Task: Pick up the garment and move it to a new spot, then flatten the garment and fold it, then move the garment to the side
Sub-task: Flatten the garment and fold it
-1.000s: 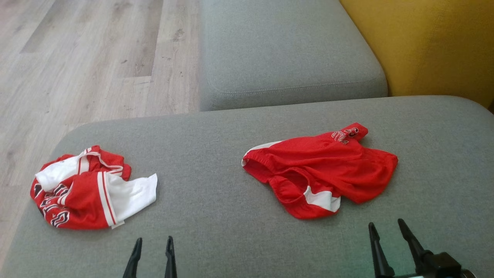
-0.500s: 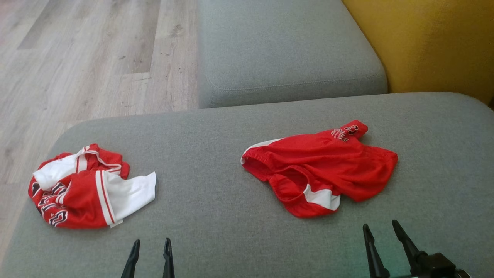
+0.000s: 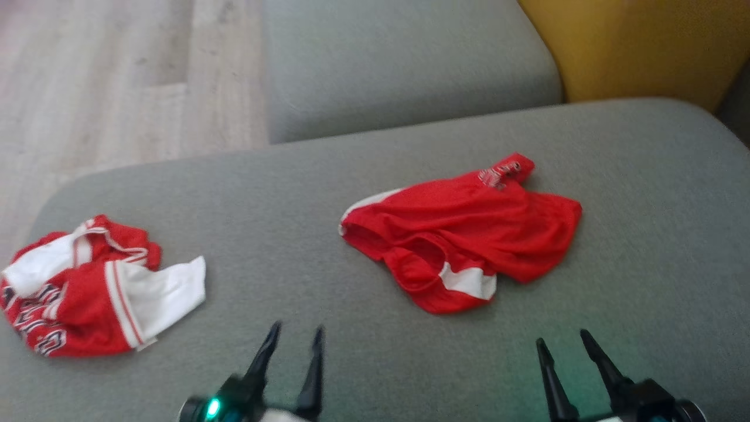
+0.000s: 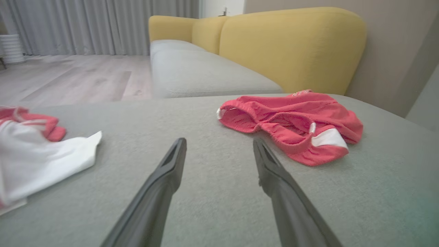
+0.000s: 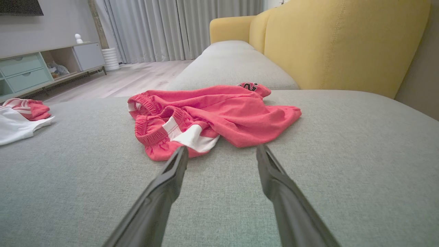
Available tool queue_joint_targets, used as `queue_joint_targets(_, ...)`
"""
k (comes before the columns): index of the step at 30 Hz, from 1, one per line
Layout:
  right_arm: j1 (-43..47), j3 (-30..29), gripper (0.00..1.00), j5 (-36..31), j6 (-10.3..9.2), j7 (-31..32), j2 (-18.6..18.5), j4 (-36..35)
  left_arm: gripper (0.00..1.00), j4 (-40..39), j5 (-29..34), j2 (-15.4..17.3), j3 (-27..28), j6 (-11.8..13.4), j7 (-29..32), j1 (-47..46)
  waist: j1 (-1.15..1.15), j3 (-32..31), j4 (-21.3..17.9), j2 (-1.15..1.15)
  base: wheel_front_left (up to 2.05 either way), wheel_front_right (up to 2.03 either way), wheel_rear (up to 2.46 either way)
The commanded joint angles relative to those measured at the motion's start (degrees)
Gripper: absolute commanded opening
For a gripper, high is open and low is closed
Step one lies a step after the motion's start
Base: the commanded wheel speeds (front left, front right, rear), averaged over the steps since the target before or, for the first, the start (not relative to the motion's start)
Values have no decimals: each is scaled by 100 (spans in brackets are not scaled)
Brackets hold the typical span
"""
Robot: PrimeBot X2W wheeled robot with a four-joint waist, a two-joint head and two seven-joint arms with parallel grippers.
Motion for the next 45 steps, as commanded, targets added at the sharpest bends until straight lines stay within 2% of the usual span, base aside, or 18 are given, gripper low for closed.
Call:
queue_joint_targets(1, -397, 191, 100, -60, 43, -36, -33, -159, 100, -58, -52, -27, 26, -40, -56, -525, 0, 228, -217, 0, 0, 0, 0)
queue_joint_targets(6, -563, 238, 100, -127, 43, -36, -33, -220, 100, 604, -340, -27, -761, -223, -56, -1399, 0, 562, -589, 0, 0, 0, 0)
queue_joint_targets(11, -708, 275, 100, -91, 43, -36, -33, -337, 100, 1287, -943, -27, -1534, -370, 88, -2206, 0, 880, -956, 0, 0, 0, 0)
queue_joint_targets(22, -971, 341, 100, 92, 43, -36, -33, -408, 100, 2265, -1598, -27, -2457, 45, 415, -3459, 0, 1368, -1704, 0, 0, 0, 0)
queue_joint_targets(28, -1027, 375, 100, 147, 43, -36, -33, -406, 100, 2670, -1834, -27, -2702, 63, 482, -3752, 0, 1478, -2025, 0, 0, 0, 0)
queue_joint_targets(29, -1029, 377, 100, 158, 43, -36, -33, -408, 95, 2725, -1866, -27, -2722, 73, 469, -3784, 0, 1490, -2068, 0, 0, 0, 0)
queue_joint_targets(30, -1029, 381, 100, 172, 43, -36, -33, -415, 64, 2774, -1884, -27, -2744, 80, 445, -3815, 0, 1501, -2110, 0, 0, 0, 0)
queue_joint_targets(31, -1026, 382, 100, 184, 43, -36, -33, -418, 25, 2811, -1897, -27, -2764, 87, 405, -3847, 0, 1510, -2151, 0, 0, 0, 0)
queue_joint_targets(32, -1020, 372, 100, 199, 43, -36, -33, -420, 0, 2814, -1918, -27, -2784, 73, 346, -3872, 0, 1510, -2188, 0, 0, 0, 0)
queue_joint_targets(39, -952, 361, 100, 226, 43, -36, -33, -381, 0, 2387, -2037, -27, -2913, -92, 37, -4173, 0, 1338, -2332, 0, 0, 0, 0)
queue_joint_targets(45, -849, 278, 100, 185, 43, -36, -33, -360, 0, 1698, -1862, -9, -2726, -112, -42, -5282, 0, 965, -2272, 0, 0, 0, 0)
